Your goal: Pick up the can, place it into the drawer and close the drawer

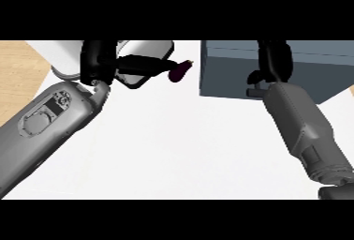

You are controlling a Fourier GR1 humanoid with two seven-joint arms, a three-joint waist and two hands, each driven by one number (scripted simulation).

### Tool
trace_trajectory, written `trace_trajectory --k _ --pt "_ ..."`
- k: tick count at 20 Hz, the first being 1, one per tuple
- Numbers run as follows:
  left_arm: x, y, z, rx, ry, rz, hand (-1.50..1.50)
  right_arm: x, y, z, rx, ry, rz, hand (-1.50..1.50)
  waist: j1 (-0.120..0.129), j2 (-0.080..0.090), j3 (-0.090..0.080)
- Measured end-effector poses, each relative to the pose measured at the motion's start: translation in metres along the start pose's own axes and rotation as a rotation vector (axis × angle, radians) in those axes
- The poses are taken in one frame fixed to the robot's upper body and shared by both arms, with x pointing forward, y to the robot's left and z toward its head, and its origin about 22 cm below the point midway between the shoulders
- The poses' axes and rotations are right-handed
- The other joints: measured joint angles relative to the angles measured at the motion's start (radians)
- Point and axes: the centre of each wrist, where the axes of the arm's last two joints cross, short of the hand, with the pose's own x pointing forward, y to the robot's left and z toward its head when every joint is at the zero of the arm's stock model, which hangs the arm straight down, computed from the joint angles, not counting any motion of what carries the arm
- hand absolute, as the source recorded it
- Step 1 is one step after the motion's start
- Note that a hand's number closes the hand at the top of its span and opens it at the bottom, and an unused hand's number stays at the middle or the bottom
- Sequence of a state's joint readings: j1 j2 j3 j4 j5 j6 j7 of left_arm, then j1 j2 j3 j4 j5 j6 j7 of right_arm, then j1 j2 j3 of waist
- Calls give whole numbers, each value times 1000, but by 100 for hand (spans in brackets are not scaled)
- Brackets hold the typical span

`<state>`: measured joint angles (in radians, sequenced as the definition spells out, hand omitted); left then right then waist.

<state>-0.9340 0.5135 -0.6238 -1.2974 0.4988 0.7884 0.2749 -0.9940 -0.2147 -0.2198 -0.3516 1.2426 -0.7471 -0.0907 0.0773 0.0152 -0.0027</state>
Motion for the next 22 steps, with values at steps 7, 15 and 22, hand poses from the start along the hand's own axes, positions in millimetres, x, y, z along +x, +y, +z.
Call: trace_trajectory --k 7,15,22 --pt "-10 9 7 -5 -6 -9 -150 2 -4 -9 36 -6 -6 -150 -2 6 1" --pt "-20 17 15 -10 -2 -6 -150 6 -9 -17 31 -24 -164 -150 -11 9 4" --pt "-30 24 24 -1 3 -8 -150 22 -14 -27 19 -12 -415 -150 -16 12 9"
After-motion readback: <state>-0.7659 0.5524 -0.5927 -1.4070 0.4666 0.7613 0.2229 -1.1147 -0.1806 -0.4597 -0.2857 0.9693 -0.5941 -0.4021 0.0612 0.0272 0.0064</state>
